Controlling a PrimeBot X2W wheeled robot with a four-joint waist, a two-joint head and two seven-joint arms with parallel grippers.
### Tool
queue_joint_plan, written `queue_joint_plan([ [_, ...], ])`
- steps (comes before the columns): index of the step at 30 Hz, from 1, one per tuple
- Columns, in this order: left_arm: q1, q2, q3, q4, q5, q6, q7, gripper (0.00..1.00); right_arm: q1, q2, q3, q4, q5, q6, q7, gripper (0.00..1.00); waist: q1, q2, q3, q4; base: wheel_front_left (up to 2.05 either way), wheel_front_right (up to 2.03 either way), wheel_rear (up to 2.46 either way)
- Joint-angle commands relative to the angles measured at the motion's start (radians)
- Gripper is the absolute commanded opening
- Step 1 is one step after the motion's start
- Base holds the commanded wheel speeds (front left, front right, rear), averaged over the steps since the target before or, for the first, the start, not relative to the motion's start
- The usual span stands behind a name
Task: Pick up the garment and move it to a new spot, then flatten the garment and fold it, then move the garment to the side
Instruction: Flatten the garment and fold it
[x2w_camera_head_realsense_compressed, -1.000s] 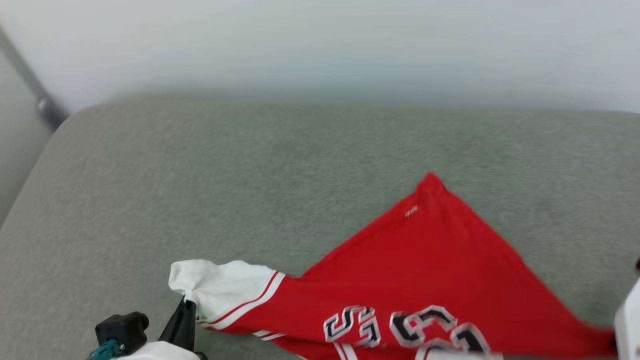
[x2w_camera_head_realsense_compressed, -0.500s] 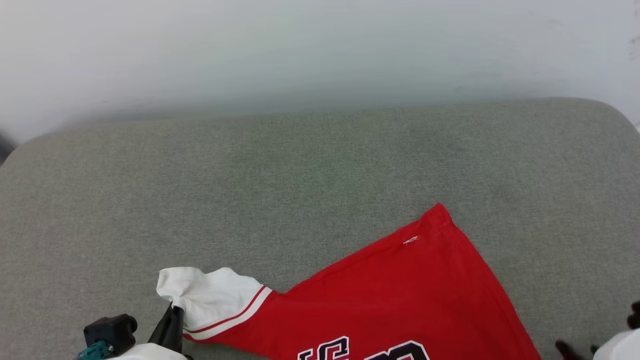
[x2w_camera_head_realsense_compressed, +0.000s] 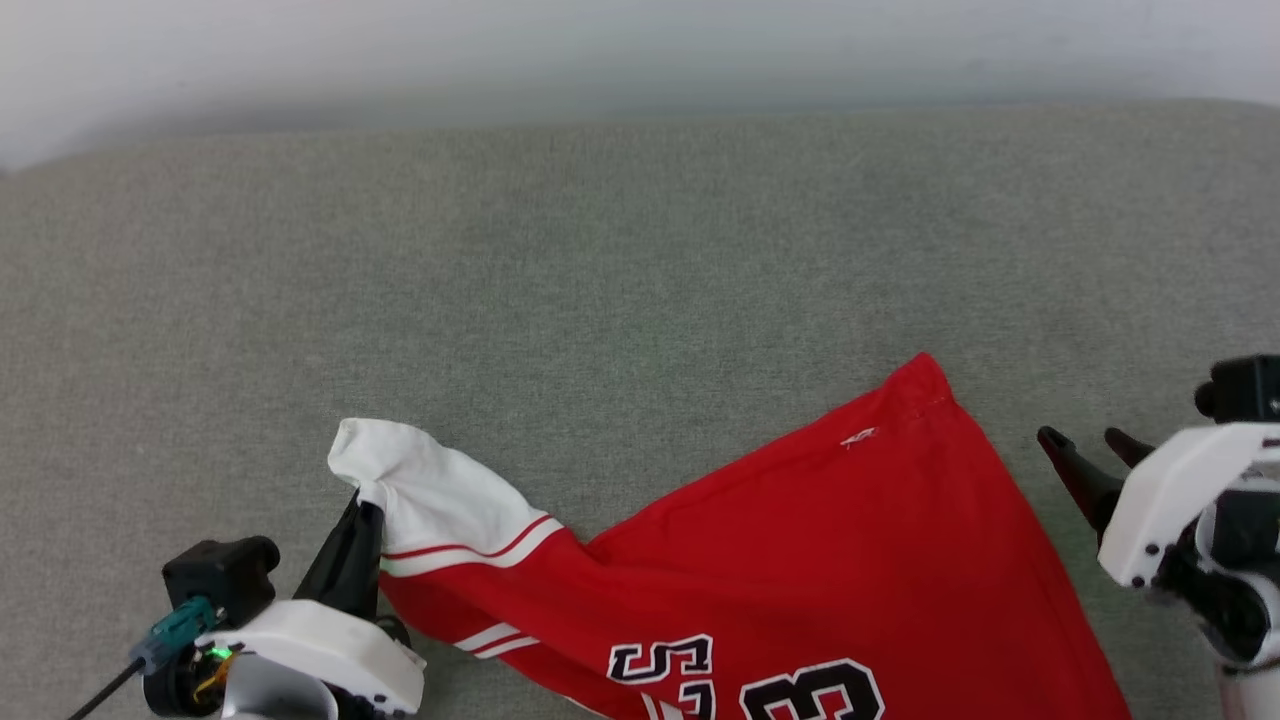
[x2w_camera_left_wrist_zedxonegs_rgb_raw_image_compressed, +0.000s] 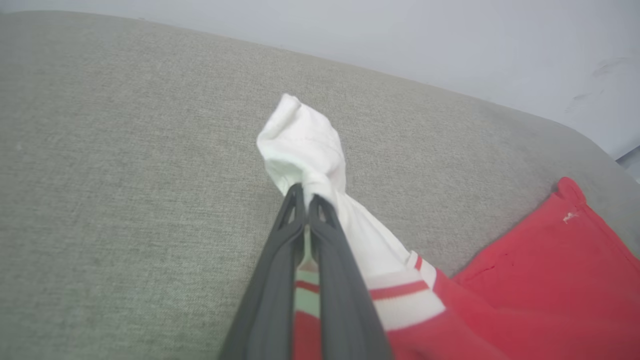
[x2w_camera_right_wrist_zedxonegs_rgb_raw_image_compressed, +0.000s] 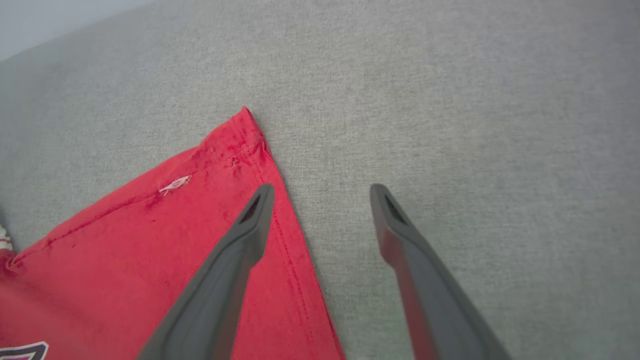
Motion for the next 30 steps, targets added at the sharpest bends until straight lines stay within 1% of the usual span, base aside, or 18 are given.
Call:
queue_joint_plan([
  [1,-0.027,0.001,0.0,-0.01,0.009,-0.006,-0.006,0.0,-0.066,-0.016,0.025,0.024,0.01,0.0,0.066,1.0,-0.0001,0.0,0.059,0.025,0.0,0.0,0.0],
  [3,-0.054,0.002,-0.012,-0.024,0.019,-0.017,-0.01,0.0,-0.135,-0.035,0.046,0.058,0.007,0.0,0.177,1.0,-0.0001,0.0,0.093,0.043,0.0,0.0,0.0],
  [6,-0.092,-0.01,-0.027,-0.025,0.03,-0.028,-0.018,0.0,-0.234,-0.046,0.07,0.095,-0.004,0.0,0.328,1.0,-0.0001,0.0,0.136,0.07,0.0,0.0,0.0],
  [9,-0.126,-0.024,-0.04,-0.02,0.037,-0.039,-0.031,0.0,-0.313,-0.042,0.093,0.117,-0.021,0.0,0.436,1.0,-0.0001,0.0,0.167,0.093,0.0,0.0,0.0],
  [14,-0.167,-0.048,-0.06,-0.007,0.045,-0.054,-0.05,0.0,-0.389,-0.043,0.134,0.155,-0.035,0.0,0.512,1.0,-0.0001,0.0,0.206,0.123,0.0,0.0,0.0],
  [18,-0.187,-0.059,-0.065,0.008,0.041,-0.064,-0.062,0.0,-0.378,-0.038,0.166,0.219,-0.038,0.0,0.576,1.0,-0.0001,0.0,0.219,0.137,0.0,0.0,0.0],
  [19,-0.189,-0.061,-0.066,0.011,0.041,-0.066,-0.065,0.0,-0.373,-0.034,0.172,0.229,-0.032,0.0,0.586,0.89,-0.0001,0.0,0.221,0.139,0.0,0.0,0.0],
  [20,-0.19,-0.062,-0.067,0.015,0.04,-0.067,-0.067,0.0,-0.367,-0.03,0.178,0.237,-0.024,0.0,0.595,0.4,-0.0001,0.0,0.222,0.141,0.0,0.0,0.0],
  [21,-0.192,-0.063,-0.068,0.019,0.039,-0.067,-0.069,0.0,-0.362,-0.029,0.184,0.241,-0.015,0.0,0.598,0.06,-0.0001,0.0,0.222,0.143,0.0,0.0,0.0],
  [22,-0.194,-0.064,-0.068,0.022,0.038,-0.069,-0.072,0.0,-0.358,-0.027,0.181,0.247,-0.006,0.0,0.604,0.0,-0.0001,0.0,0.221,0.144,0.0,0.0,0.0],
  [25,-0.194,-0.065,-0.068,0.034,0.036,-0.071,-0.076,0.0,-0.35,-0.031,0.18,0.244,0.007,0.0,0.601,0.0,-0.0001,0.0,0.213,0.146,0.0,0.0,0.0],
  [28,-0.187,-0.062,-0.066,0.044,0.034,-0.068,-0.077,0.0,-0.348,-0.048,0.18,0.231,0.017,0.0,0.596,0.0,-0.0001,0.0,0.197,0.14,0.0,0.0,0.0],
  [30,-0.182,-0.057,-0.063,0.052,0.031,-0.066,-0.076,0.0,-0.35,-0.055,0.179,0.219,0.031,0.0,0.575,0.0,-0.0001,0.0,0.176,0.134,0.0,0.0,0.0],
])
